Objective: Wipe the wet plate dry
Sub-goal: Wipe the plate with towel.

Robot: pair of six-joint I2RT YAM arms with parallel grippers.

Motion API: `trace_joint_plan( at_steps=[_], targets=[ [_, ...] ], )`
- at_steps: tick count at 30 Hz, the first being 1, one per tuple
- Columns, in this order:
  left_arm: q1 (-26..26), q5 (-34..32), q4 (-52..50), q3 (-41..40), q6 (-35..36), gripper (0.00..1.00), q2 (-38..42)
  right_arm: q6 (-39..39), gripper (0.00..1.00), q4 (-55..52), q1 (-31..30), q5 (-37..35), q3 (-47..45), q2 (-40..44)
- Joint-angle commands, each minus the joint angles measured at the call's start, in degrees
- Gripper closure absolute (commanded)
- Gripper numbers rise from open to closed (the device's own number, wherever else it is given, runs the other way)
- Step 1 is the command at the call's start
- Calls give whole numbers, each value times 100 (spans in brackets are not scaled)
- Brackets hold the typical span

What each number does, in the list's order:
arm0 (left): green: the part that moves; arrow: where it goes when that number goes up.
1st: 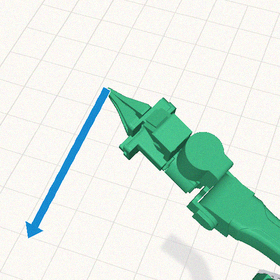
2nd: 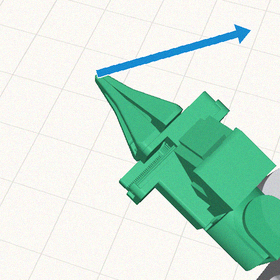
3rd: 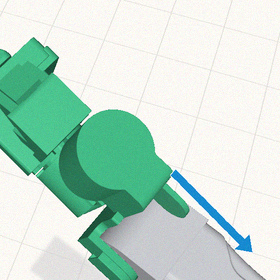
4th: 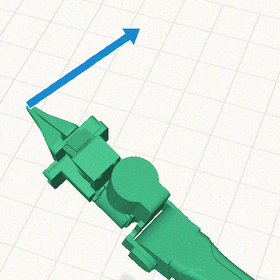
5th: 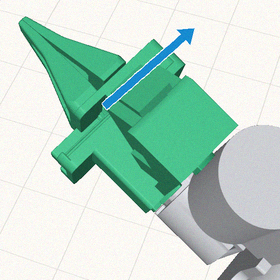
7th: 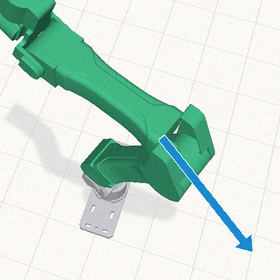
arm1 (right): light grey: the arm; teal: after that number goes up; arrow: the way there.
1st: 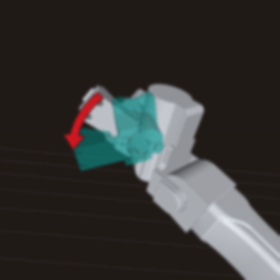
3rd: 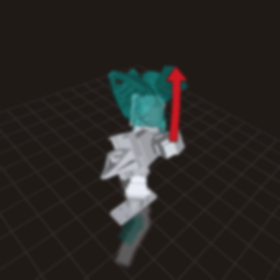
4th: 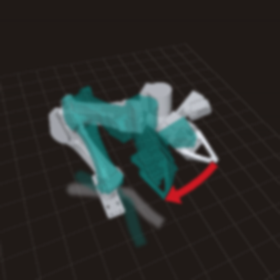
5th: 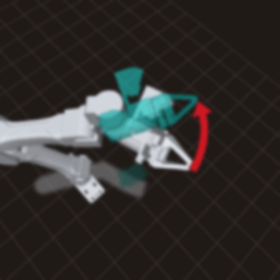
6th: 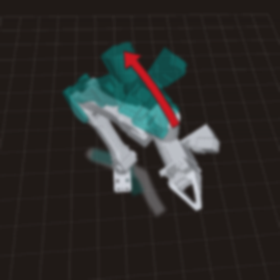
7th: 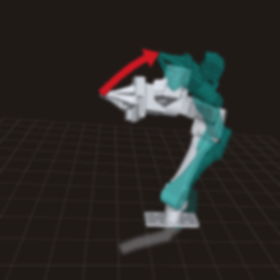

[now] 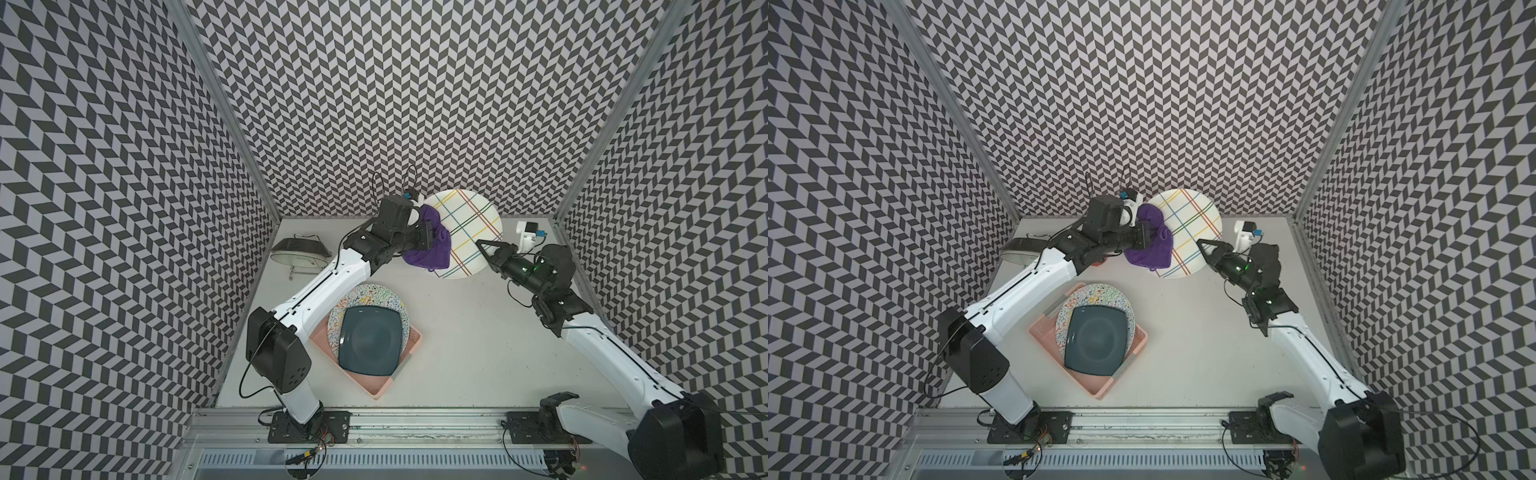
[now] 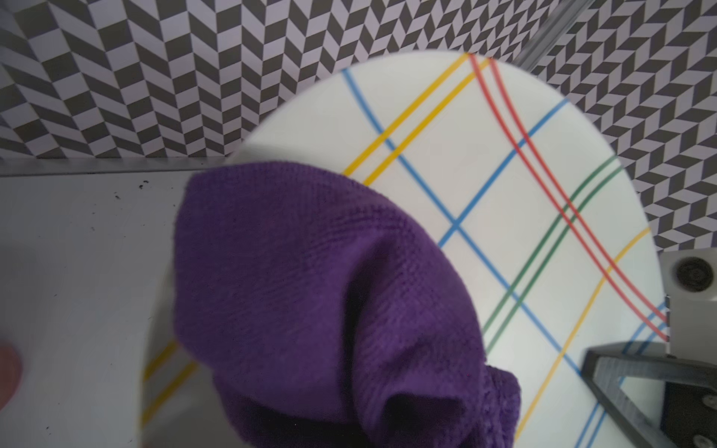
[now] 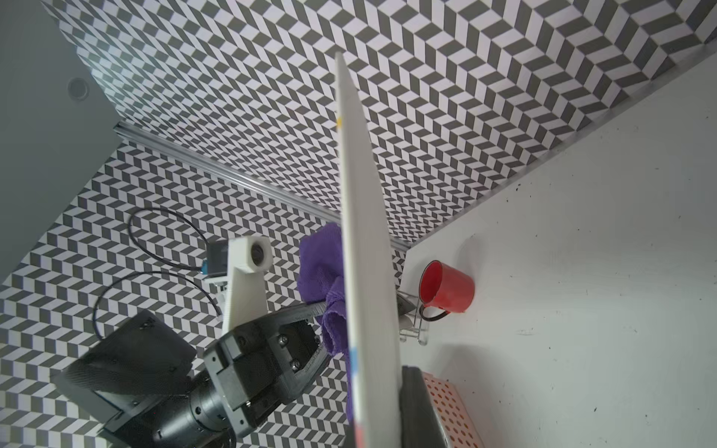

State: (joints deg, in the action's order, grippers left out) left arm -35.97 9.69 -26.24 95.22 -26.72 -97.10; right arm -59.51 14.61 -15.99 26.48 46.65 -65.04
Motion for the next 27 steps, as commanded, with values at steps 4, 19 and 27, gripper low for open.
trace_joint_plan(
  at_steps=[4,19,27],
  targets=[
    [1015,466,194,-614,-90,100,152,-24,100,1952,-360,796,189,822],
    [148,1221,-51,621,495,100,-519,1395,100,563,-1435,80,680,803],
    [-259,1112,-5,424,464,100,-250,1307,100,801,-1481,-377,765,821]
  ],
)
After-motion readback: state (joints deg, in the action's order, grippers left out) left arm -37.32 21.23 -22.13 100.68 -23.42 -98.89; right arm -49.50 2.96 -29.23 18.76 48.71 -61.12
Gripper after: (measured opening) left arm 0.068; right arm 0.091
